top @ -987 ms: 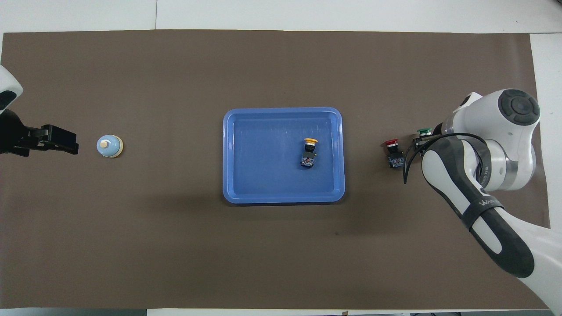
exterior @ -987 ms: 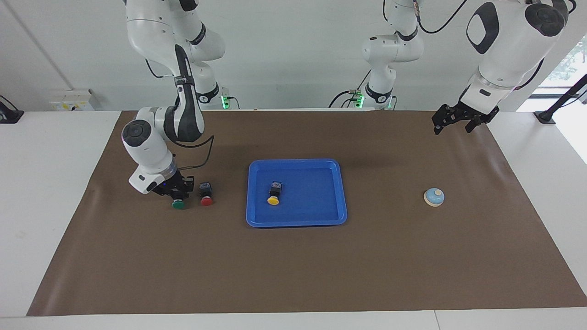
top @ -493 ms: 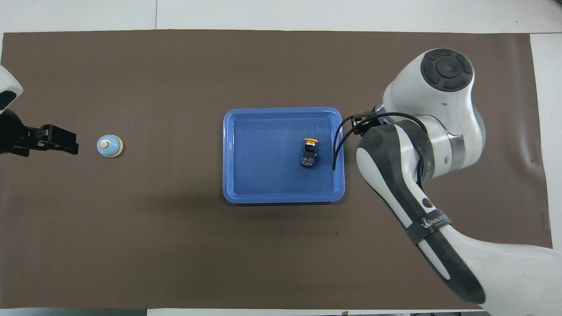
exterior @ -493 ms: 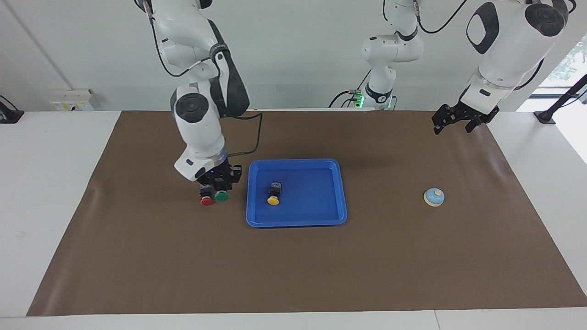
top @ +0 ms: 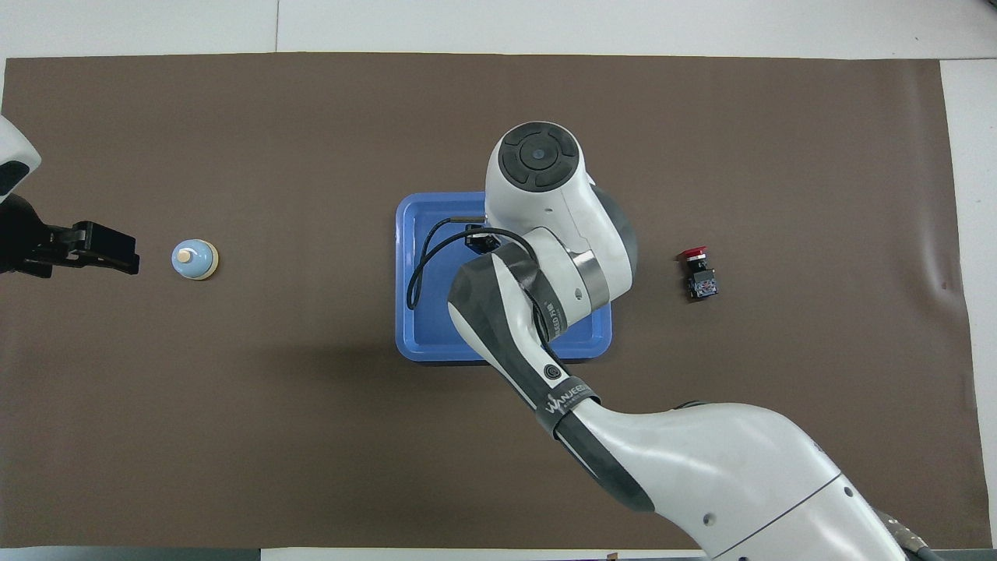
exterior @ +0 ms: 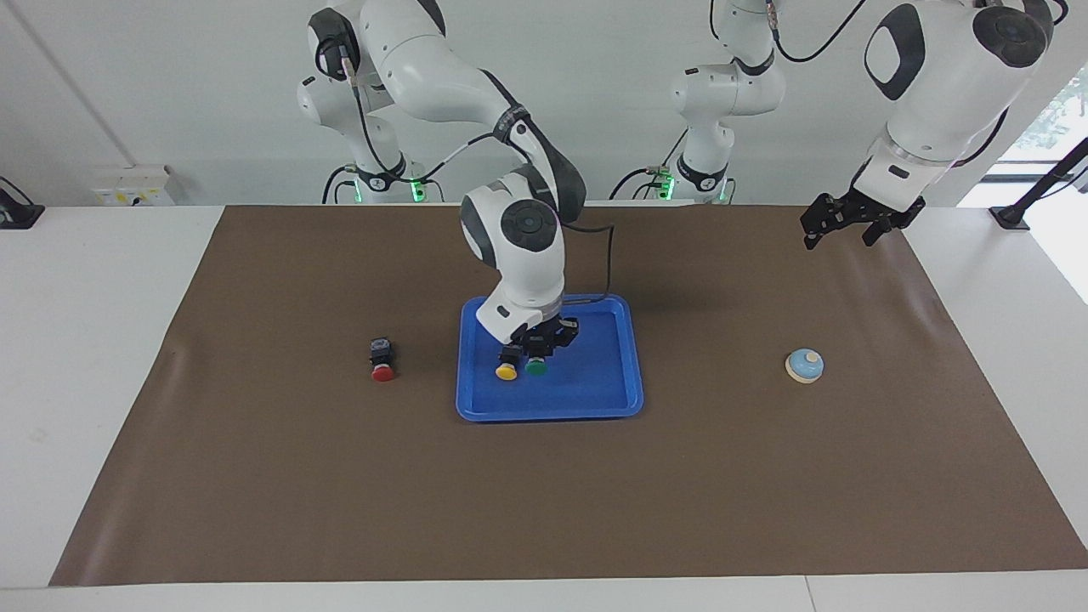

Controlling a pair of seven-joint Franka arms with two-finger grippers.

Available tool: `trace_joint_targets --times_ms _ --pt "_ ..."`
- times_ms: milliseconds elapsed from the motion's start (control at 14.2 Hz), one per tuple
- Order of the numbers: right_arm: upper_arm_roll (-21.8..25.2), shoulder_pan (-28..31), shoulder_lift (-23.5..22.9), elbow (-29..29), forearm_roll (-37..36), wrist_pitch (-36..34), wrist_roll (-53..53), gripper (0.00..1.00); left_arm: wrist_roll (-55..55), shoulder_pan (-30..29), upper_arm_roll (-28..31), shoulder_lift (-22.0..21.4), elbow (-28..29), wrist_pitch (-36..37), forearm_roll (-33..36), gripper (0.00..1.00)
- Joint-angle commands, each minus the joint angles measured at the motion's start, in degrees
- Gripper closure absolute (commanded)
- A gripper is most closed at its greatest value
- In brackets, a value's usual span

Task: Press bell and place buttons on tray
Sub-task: 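Place the green button in the tray beside the yellow one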

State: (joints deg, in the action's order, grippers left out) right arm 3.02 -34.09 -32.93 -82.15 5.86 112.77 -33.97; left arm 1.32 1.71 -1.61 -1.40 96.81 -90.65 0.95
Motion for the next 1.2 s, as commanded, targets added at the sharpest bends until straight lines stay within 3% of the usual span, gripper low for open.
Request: trace_joint_targets --times_ms 0,282,493,1057,1128 --pt "0.15 -1.59 -2.31 2.69 1.52 1.3 -3.29 0.99 0.08 -0.57 -0.32 -0.18 -0.22 0.47 -0.25 0.0" --pt "0.06 -3.62 -2.23 -2.39 2.49 7.1 -4.61 0.88 0.08 -0.57 -0.32 -0.18 -0.13 0.47 -0.25 0.0" --pt "0.06 -3.53 -1.79 -4.07 2.49 6.59 -4.79 0.73 0.08 -0.57 -0.32 -0.18 -0.22 0.47 -0.25 0.0" --pt "0.06 -1.95 -1.18 -6.09 2.49 6.41 -4.61 0.59 0.08 -0.57 -0.32 -0.18 -0.22 0.47 -0.25 0.0" --pt "0.06 -1.95 -1.18 -6.1 2.49 6.41 -4.79 0.53 0.08 -0.57 -0.32 -0.18 -0.13 0.47 -0.25 0.0"
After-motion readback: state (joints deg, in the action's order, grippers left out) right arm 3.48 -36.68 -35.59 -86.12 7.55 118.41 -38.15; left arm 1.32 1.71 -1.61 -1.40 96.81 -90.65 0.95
